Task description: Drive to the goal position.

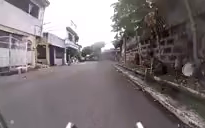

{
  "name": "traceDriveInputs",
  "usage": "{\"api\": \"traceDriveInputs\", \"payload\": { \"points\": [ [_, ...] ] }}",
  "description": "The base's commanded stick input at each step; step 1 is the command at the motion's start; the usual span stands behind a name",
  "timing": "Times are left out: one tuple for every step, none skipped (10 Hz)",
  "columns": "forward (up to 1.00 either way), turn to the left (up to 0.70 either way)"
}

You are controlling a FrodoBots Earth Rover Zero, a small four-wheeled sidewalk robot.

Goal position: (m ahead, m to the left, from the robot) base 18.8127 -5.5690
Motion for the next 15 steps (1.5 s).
{"api": "traceDriveInputs", "payload": {
  "points": [
    [0.70,0.00],
    [0.70,0.00],
    [0.70,0.00],
    [0.70,0.00],
    [0.70,0.00],
    [0.70,0.00],
    [0.70,0.00],
    [0.70,0.00],
    [0.70,0.00],
    [0.70,0.00],
    [0.70,0.00],
    [0.70,0.00],
    [0.70,0.00],
    [0.70,0.00],
    [0.70,0.00]
  ]
}}
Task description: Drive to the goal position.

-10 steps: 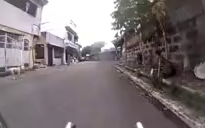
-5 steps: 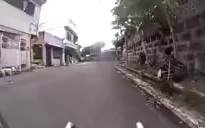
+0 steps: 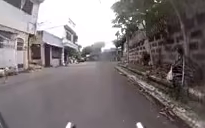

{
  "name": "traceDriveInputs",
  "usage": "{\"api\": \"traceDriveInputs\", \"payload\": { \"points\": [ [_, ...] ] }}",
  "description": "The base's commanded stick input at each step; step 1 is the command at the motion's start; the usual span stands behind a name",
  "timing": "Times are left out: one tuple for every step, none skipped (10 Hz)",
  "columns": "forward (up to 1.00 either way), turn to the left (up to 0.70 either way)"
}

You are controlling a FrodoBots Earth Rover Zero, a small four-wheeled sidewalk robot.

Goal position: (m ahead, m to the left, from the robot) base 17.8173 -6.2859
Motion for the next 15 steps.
{"api": "traceDriveInputs", "payload": {
  "points": [
    [0.70,0.00],
    [0.70,0.00],
    [0.70,0.00],
    [0.70,0.11],
    [0.70,0.14],
    [0.70,0.13],
    [0.70,0.09],
    [0.70,0.02],
    [0.70,0.00],
    [0.70,0.00],
    [0.70,0.01],
    [0.70,0.01],
    [0.70,0.00],
    [0.70,0.00],
    [0.70,0.01]
  ]
}}
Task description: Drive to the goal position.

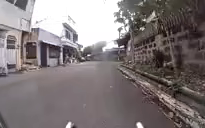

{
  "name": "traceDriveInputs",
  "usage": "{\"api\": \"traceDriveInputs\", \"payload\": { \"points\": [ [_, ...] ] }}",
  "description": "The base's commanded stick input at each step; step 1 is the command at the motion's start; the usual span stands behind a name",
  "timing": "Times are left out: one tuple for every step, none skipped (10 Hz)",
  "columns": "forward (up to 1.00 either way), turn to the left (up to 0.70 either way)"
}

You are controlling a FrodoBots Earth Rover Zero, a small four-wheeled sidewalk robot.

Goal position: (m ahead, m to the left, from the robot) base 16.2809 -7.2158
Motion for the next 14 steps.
{"api": "traceDriveInputs", "payload": {
  "points": [
    [0.70,0.02],
    [0.70,0.04],
    [0.70,0.11],
    [0.70,0.13],
    [0.70,0.10],
    [0.70,0.01],
    [0.70,0.01],
    [0.70,0.01],
    [0.70,0.01],
    [0.70,0.06],
    [0.70,0.12],
    [0.70,0.14],
    [0.70,0.14],
    [0.70,0.02]
  ]
}}
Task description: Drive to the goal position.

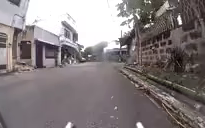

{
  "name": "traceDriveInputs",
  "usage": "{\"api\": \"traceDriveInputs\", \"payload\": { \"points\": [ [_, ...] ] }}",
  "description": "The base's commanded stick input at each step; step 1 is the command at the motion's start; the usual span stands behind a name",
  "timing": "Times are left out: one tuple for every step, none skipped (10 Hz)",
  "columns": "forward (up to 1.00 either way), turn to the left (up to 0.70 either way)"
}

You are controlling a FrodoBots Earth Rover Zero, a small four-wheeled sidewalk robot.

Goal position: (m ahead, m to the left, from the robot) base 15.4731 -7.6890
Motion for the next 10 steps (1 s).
{"api": "traceDriveInputs", "payload": {
  "points": [
    [0.70,0.01],
    [0.70,0.01],
    [0.70,0.01],
    [0.70,0.01],
    [0.70,0.01],
    [0.70,0.01],
    [0.70,0.01],
    [0.70,0.00],
    [0.70,0.00],
    [0.70,0.00]
  ]
}}
